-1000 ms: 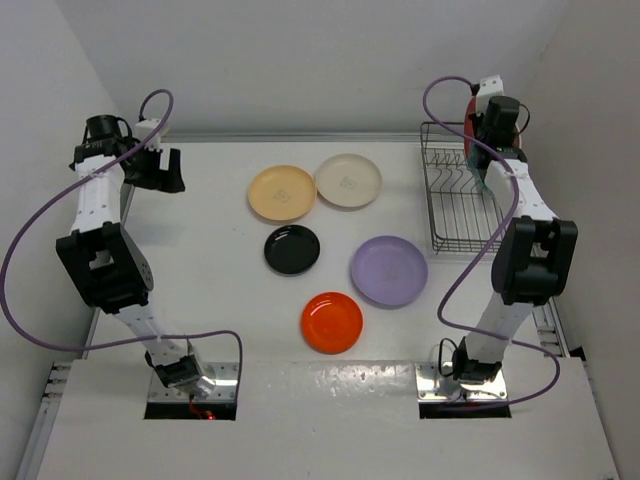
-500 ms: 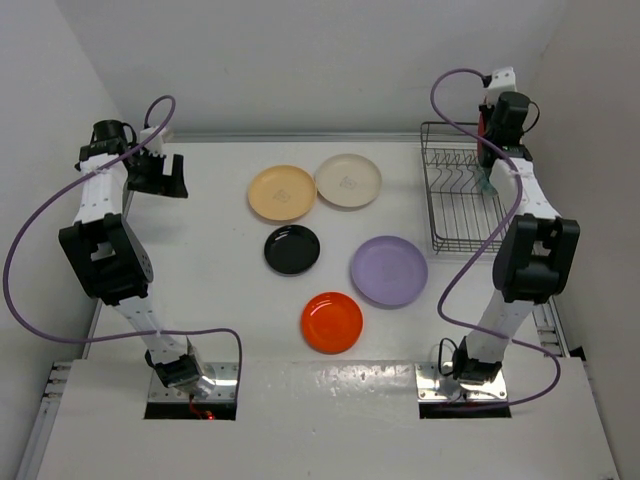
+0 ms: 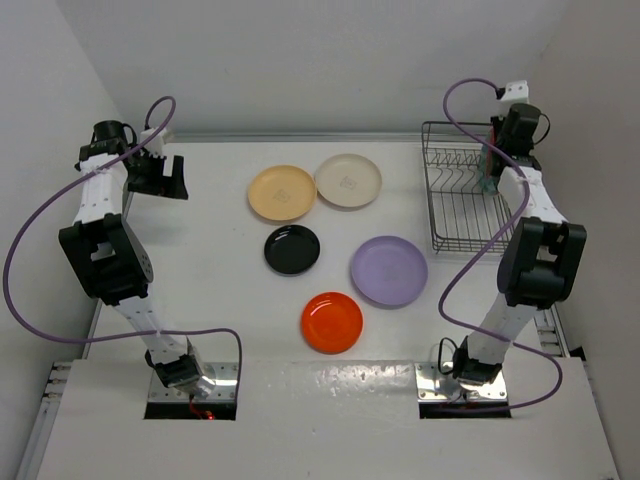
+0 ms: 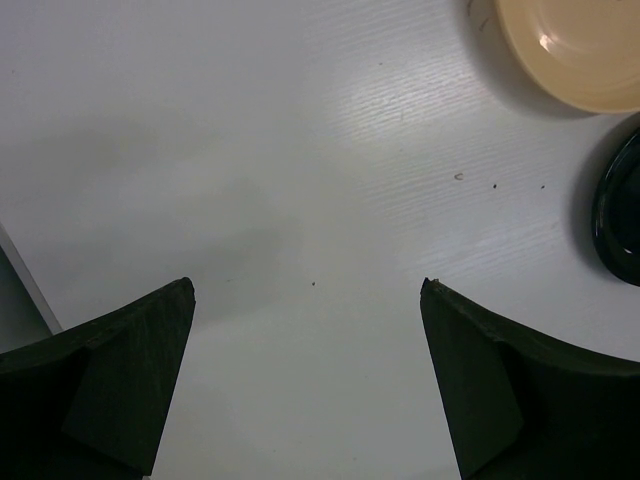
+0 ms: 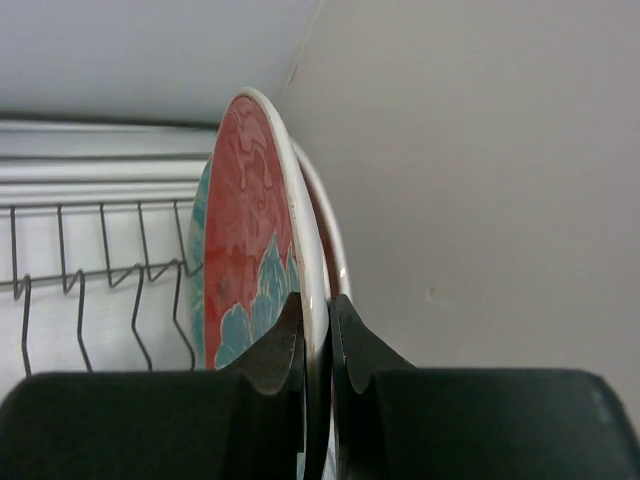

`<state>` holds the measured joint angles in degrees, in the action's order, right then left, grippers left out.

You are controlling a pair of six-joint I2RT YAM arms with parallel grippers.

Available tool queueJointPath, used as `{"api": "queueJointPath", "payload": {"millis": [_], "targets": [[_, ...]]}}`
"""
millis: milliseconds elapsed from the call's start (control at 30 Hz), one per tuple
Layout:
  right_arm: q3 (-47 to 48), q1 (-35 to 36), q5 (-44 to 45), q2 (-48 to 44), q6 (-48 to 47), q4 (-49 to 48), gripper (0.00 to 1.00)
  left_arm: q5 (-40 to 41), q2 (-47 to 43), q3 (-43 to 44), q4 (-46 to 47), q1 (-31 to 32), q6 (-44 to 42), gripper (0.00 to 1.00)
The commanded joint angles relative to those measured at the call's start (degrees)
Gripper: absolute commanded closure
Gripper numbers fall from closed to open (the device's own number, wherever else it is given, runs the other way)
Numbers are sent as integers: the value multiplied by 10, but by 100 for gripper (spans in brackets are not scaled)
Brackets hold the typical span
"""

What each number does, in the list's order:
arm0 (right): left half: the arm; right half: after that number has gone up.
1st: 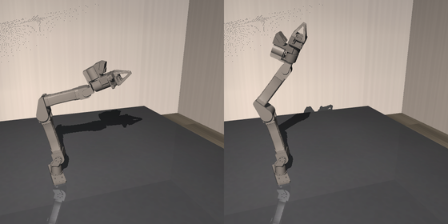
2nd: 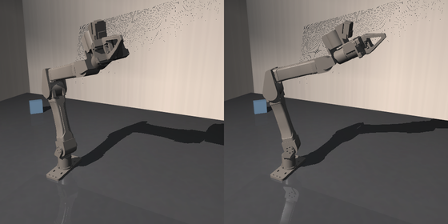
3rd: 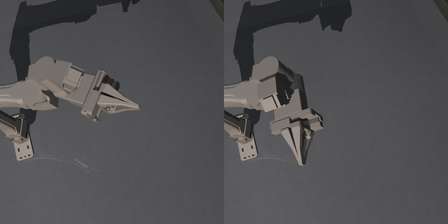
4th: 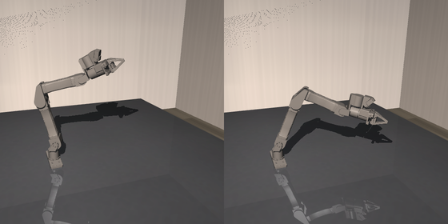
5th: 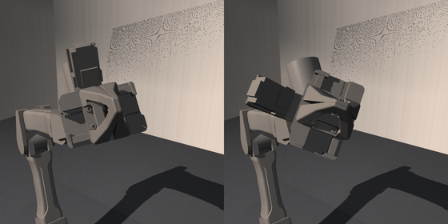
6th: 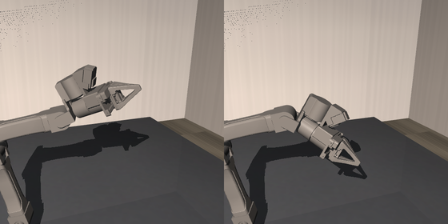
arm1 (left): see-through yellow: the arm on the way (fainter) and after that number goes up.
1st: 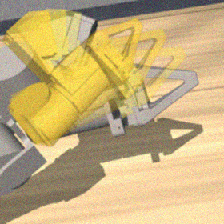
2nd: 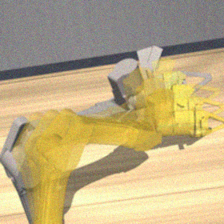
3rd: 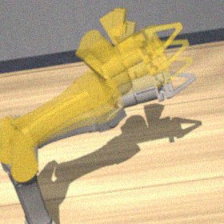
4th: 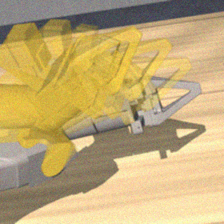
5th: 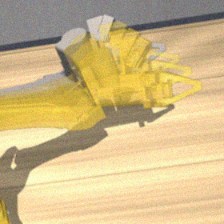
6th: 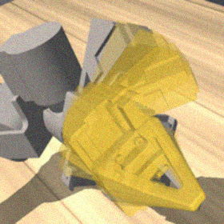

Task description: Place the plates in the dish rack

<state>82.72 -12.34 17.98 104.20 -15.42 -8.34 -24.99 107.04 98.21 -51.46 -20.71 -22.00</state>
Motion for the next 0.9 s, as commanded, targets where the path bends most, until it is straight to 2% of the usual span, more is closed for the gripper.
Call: {"api": "queueJointPath", "payload": {"millis": [0, 333, 467, 500, 567, 600, 767, 800, 867], "targets": [[-5, -6, -13, -42, 30, -120, 100, -3, -4, 22, -11, 1, -4, 0], [-15, -19, -91, -2, 65, -124, 100, 2, -4, 22, -22, 1, -16, 0], [7, -18, -98, 9, 61, -102, 88, 2, -10, 17, -27, 7, -26, 0], [13, -20, -98, 10, 61, -95, 75, 2, -16, 17, -27, 7, -26, 0], [23, -23, -101, 13, 61, -85, 66, 2, -16, 17, -27, 7, -26, 0], [28, -23, -105, 12, 61, -80, 50, 2, -16, 17, -27, 7, -26, 0], [48, -19, -131, -20, 61, -41, 22, -3, -16, 12, -34, 12, -31, 0], [59, -16, -138, -29, 61, -34, 12, -3, -16, 12, -34, 12, -37, 0], [69, -5, -139, -48, 54, 8, 3, 5, -21, 7, -39, 28, -49, 0]]}}
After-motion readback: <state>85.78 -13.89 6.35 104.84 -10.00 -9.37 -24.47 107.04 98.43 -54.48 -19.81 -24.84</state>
